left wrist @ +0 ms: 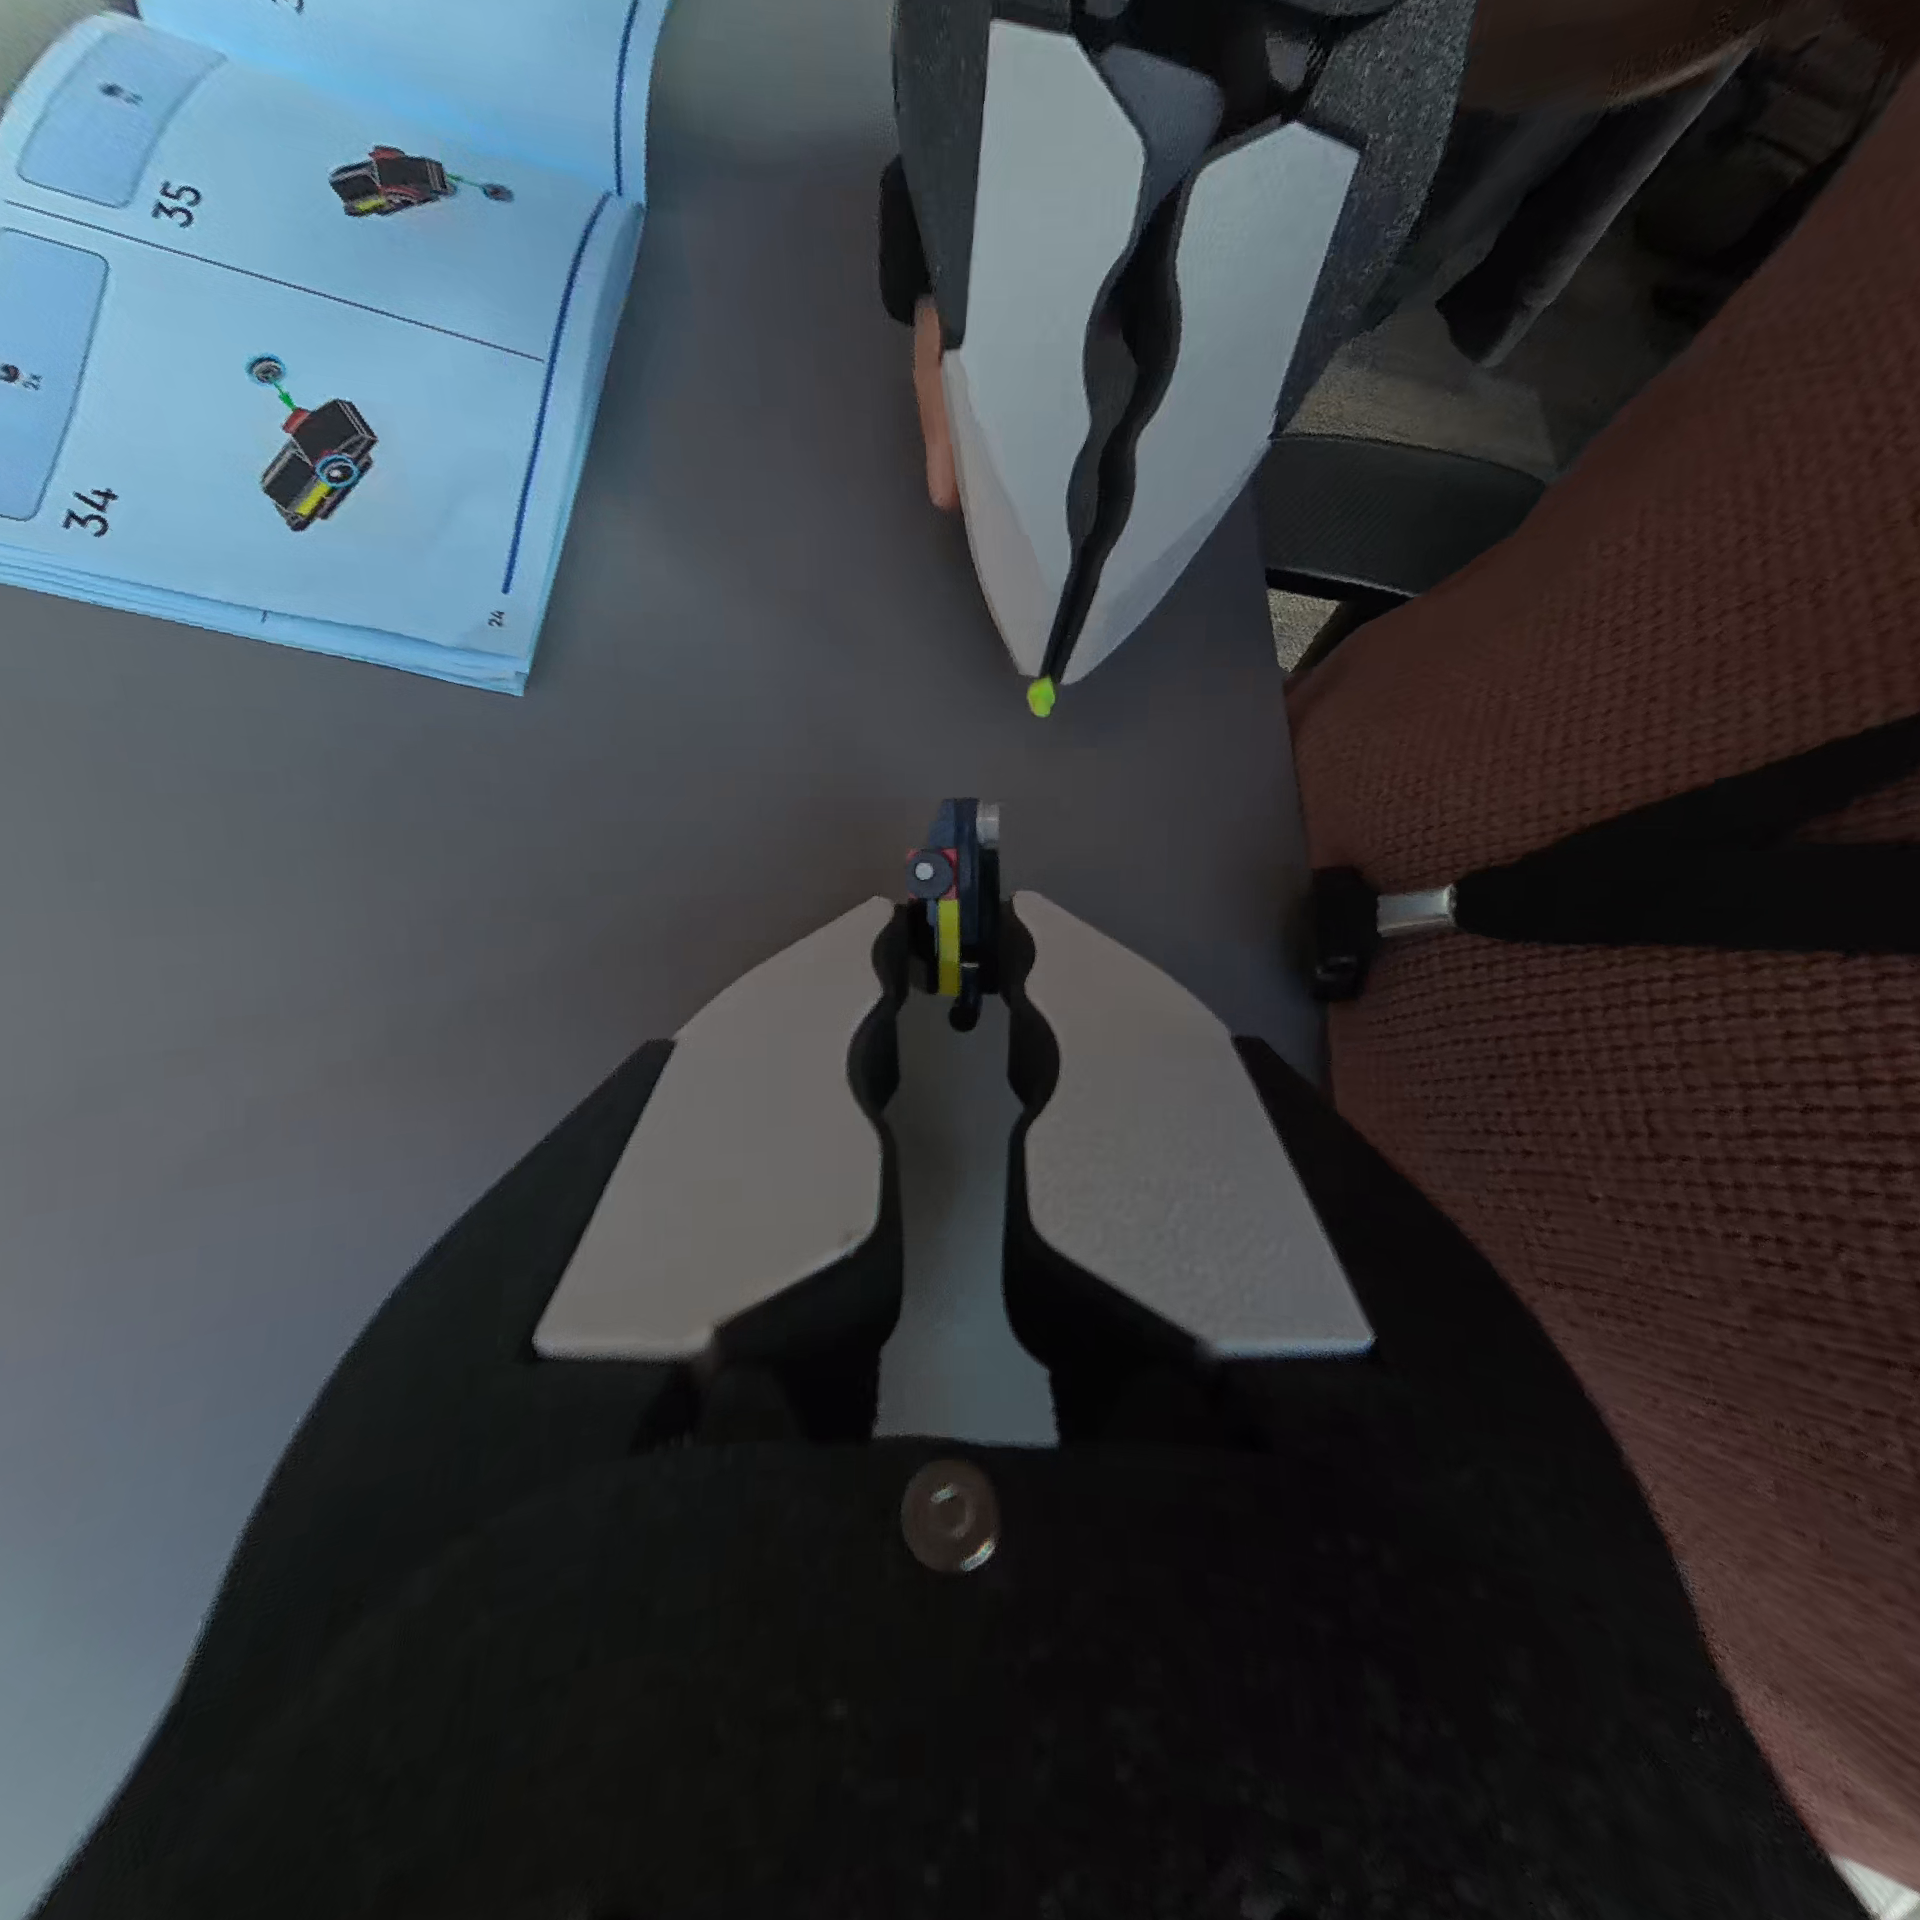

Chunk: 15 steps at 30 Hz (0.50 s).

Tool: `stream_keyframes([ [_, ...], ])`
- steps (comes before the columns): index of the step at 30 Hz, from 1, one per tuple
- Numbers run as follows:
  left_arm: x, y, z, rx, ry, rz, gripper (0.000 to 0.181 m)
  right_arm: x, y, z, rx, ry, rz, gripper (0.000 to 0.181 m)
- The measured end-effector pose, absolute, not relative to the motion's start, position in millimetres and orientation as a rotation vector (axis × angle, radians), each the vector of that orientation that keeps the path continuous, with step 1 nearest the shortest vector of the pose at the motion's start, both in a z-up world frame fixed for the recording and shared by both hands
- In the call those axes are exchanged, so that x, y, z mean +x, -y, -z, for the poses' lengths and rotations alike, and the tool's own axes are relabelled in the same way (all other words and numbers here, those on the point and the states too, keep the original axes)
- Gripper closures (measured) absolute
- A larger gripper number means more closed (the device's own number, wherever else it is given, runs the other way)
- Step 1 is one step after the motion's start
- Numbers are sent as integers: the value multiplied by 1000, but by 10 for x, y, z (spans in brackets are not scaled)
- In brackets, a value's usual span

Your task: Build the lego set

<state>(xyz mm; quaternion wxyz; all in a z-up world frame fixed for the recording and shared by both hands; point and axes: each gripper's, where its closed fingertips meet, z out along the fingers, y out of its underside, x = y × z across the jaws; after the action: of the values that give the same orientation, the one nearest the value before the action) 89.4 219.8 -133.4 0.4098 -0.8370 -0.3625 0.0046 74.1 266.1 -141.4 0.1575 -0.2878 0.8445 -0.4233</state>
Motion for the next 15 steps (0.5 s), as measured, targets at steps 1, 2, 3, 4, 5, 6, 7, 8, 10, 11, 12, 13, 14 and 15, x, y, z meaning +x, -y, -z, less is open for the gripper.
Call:
stream_keyframes([
  [1, 840, -2184, 1327, -2089, 927, -62, 165, 703, -2621, 1329, -682, -2393, 1262, 180],
  [2, 774, -2172, 1307, -2065, 938, -123, 165, 675, -2577, 1226, -539, -2346, 1317, 180],
  [3, 698, -2162, 1272, -2032, 947, -197, 165, 627, -2523, 1138, -387, -2309, 1366, 180],
  [4, 611, -2147, 1220, -1993, 950, -292, 165, 589, -2471, 1058, -243, -2263, 1406, 180],
  [5, 531, -2124, 1169, -1966, 942, -402, 165, 554, -2422, 992, -113, -2219, 1438, 180],
  [6, 456, -2091, 1119, -1949, 923, -528, 165, 524, -2376, 935, -6, -2177, 1467, 180],
  [7, 389, -2058, 1061, -1929, 899, -659, 165, 485, -2328, 891, 99, -2142, 1497, 181],
  [8, 336, -2037, 1005, -1908, 874, -766, 165, 456, -2281, 836, 185, -2093, 1532, 181],
  [10, 256, -2022, 900, -1869, 832, -914, 165, 420, -2189, 753, 331, -1983, 1562, 181],
  [11, 221, -2007, 847, -1852, 816, -971, 165, 400, -2151, 730, 377, -1949, 1574, 181],
  [12, 190, -1979, 801, -1844, 804, -1024, 165, 367, -2123, 709, 410, -1931, 1599, 181],
  [13, 164, -1950, 765, -1844, 789, -1068, 165, 338, -2106, 679, 434, -1911, 1618, 181],
  [14, 144, -1926, 745, -1855, 777, -1094, 165, 301, -2098, 633, 461, -1875, 1639, 181],
  [15, 128, -1907, 736, -1867, 771, -1105, 165, 271, -2094, 596, 478, -1846, 1652, 181],
])
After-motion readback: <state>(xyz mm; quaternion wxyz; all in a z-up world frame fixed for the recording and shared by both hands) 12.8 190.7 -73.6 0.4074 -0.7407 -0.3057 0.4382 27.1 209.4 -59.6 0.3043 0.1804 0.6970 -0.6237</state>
